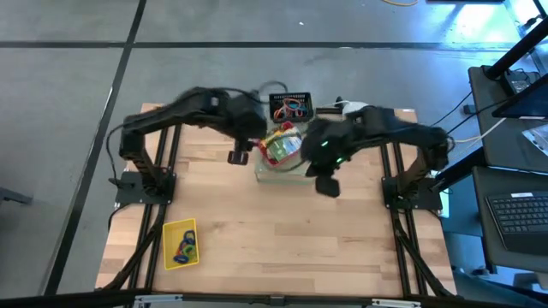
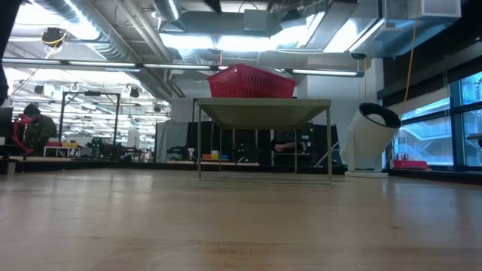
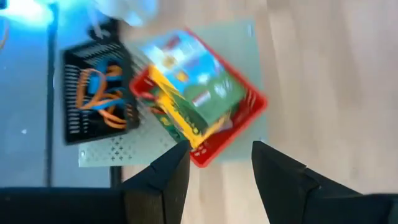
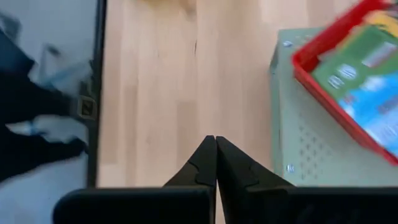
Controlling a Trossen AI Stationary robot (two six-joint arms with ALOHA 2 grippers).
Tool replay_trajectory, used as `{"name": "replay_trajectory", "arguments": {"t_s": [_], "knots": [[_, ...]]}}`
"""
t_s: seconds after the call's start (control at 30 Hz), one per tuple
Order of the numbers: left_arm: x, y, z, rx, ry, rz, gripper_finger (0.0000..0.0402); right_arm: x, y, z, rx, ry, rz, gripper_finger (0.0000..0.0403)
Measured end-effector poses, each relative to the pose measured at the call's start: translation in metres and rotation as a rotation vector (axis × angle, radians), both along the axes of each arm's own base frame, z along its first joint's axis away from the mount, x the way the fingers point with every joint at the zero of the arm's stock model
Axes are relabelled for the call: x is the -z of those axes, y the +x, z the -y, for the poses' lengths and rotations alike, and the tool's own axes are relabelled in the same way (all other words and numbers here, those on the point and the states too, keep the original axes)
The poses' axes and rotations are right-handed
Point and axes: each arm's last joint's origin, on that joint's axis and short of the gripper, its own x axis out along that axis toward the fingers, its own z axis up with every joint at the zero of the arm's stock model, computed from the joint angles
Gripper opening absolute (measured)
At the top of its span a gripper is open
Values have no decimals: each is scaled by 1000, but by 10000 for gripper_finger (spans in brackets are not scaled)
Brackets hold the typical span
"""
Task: Pick & Place Office Desk Supplies
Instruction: Put the orange bin on the shelf
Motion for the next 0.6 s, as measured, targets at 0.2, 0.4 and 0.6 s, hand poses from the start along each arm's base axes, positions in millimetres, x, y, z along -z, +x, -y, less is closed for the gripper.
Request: {"name": "replay_trajectory", "arguments": {"t_s": [0.2, 0.4, 0.6], "knots": [[-41, -44, 11, -158, -109, 273, 164, 45, 42, -7, -138, -93, -77, 1], [-56, -83, 26, -229, -84, 416, 145, 79, 74, -4, -208, -151, -115, 1], [-61, -104, 36, -261, -77, 500, 133, 102, 90, 5, -222, -211, -158, 0]]}}
